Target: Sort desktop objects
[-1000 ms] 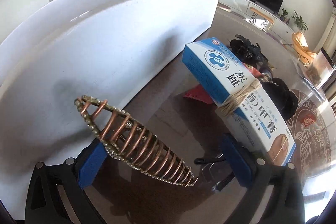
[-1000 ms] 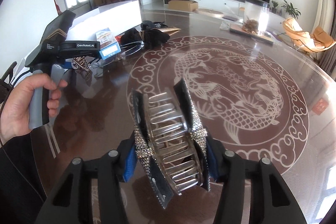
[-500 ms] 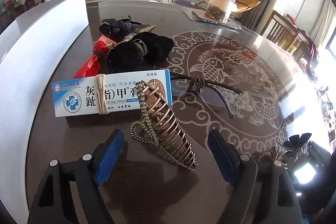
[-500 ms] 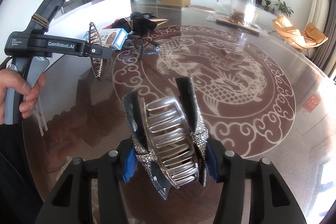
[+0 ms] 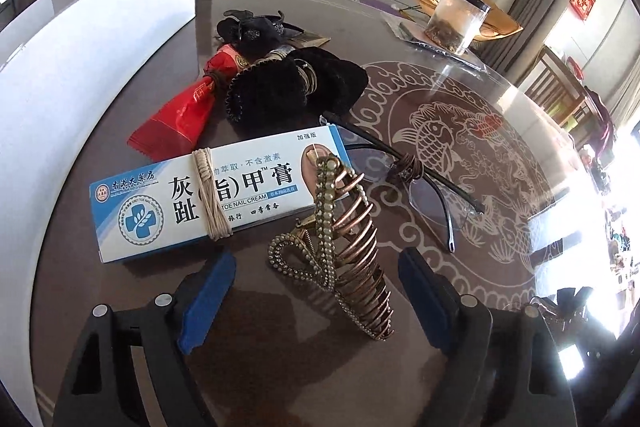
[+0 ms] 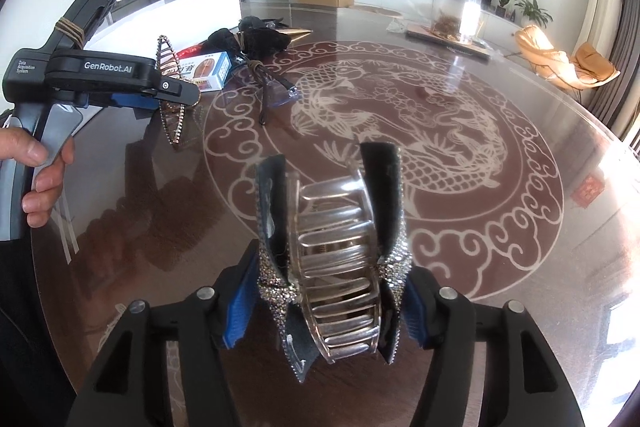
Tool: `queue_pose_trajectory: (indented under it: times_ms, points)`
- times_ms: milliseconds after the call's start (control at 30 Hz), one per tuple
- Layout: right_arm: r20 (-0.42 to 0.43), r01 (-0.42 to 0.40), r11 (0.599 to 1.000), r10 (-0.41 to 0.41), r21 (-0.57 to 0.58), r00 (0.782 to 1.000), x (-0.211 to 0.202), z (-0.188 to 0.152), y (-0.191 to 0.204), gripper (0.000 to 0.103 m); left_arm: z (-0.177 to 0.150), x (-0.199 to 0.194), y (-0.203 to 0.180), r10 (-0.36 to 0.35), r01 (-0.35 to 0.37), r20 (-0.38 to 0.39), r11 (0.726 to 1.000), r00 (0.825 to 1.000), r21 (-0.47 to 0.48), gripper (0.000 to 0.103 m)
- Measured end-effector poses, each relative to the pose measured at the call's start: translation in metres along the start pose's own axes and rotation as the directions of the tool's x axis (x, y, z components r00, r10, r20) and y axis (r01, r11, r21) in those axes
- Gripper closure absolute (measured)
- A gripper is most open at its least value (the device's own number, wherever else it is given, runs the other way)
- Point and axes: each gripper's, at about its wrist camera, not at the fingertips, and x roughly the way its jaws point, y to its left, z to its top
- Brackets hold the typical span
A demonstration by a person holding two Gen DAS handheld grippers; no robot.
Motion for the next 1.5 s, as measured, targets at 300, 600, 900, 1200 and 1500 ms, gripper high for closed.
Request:
queue_pose_trajectory:
  times_ms: [300, 600, 900, 1200, 1500]
  points:
    - [-0.005, -0.004, 1.0, 0.004, 0.001, 1.0, 0.001, 0.001, 0.003, 0.031, -0.001, 0.014, -0.019, 0.126, -0.126, 0.004, 0.983, 0.992, 0.133, 0.005]
    - [-0.008, 0.002, 1.0, -0.002, 0.005, 1.0, 0.002, 0.001, 0.003, 0.027, -0.003, 0.015, -0.022, 0.156, -0.155, 0.009, 0.975, 0.988, 0.159, 0.004]
    - [-0.009, 0.001, 1.0, -0.001, 0.005, 1.0, 0.002, 0.001, 0.003, 0.026, -0.004, 0.015, -0.022, 0.157, -0.156, 0.009, 0.975, 0.988, 0.158, 0.003]
    - [-0.009, 0.001, 1.0, -0.001, 0.005, 1.0, 0.002, 0.001, 0.003, 0.026, -0.004, 0.015, -0.023, 0.157, -0.156, 0.01, 0.975, 0.988, 0.158, 0.003]
    - [-0.013, -0.001, 1.0, 0.001, 0.003, 1.0, 0.003, 0.001, 0.004, 0.021, -0.004, 0.015, -0.023, 0.157, -0.157, 0.01, 0.975, 0.988, 0.158, 0.003]
